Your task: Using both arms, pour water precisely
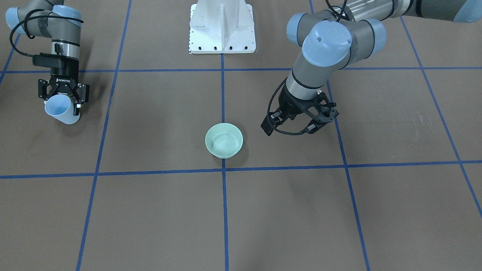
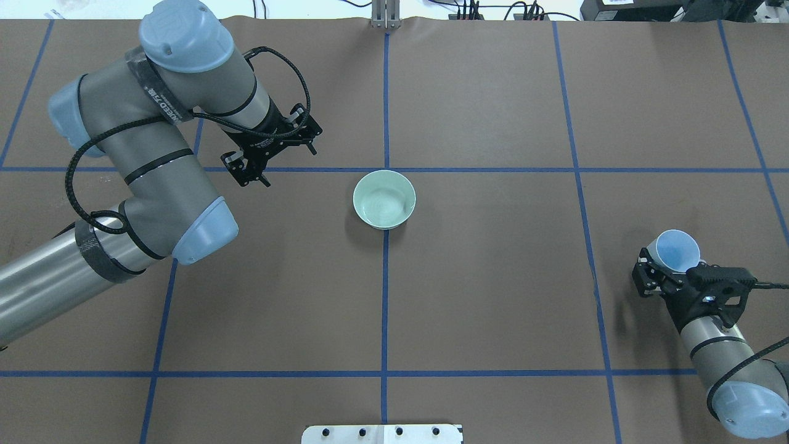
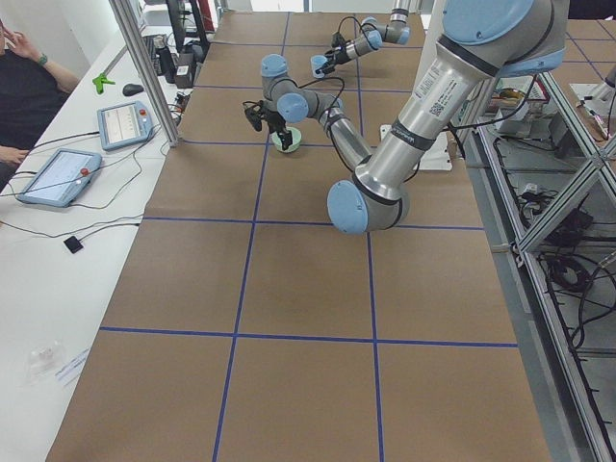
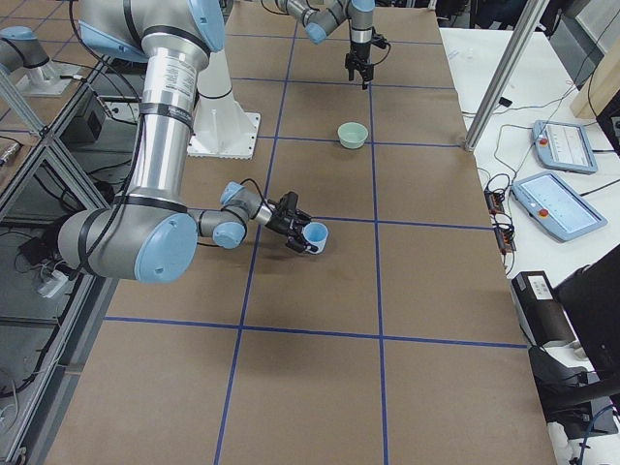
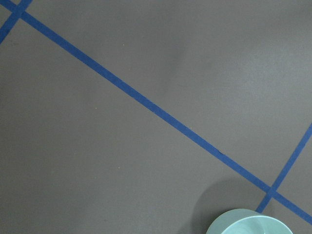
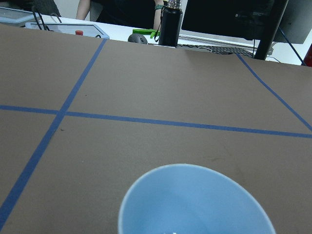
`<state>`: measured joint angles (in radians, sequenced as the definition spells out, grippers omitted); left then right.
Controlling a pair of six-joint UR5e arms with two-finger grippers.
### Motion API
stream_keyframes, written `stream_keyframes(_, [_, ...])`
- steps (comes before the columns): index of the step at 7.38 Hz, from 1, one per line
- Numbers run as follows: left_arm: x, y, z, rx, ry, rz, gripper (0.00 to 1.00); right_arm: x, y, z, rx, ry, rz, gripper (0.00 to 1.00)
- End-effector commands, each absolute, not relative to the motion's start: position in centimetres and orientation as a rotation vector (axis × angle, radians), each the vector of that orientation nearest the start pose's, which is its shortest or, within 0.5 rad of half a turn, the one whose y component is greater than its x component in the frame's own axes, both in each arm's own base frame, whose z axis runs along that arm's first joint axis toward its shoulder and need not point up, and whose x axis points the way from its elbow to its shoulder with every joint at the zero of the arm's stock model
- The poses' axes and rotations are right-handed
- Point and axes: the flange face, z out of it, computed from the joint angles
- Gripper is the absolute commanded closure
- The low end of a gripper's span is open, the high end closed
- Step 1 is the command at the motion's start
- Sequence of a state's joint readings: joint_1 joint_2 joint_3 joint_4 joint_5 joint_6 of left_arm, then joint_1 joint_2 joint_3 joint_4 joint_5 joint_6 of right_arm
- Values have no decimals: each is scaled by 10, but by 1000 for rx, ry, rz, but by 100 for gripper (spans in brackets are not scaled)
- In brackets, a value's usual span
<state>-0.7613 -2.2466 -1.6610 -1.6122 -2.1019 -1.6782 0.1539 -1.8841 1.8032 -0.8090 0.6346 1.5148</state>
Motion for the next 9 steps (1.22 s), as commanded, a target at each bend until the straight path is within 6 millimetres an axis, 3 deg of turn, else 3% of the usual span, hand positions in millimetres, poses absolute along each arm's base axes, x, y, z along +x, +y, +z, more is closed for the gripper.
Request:
stream_keyframes(1, [434, -528, 208, -224, 924, -589, 0, -332, -286, 559, 984, -536, 404, 100])
stream_keyframes(4, [425, -532, 204, -215, 936, -587, 0, -303, -322, 523, 1009, -634, 193, 100])
stream_keyframes(5, [412, -533, 210, -183, 941, -534, 0, -328, -338, 480, 1043, -750, 110, 100])
stream_keyframes(6, [386, -526, 227, -127, 945, -462, 0, -356, -346, 445, 1049, -833, 90, 100])
stream_keyframes(7, [353, -525, 256, -69, 927, -398, 0, -379, -359, 400, 1052, -928, 59, 100])
stream_keyframes(9, [300, -540, 313, 7, 861, -301, 0, -405, -375, 346, 1085, -896, -38, 100])
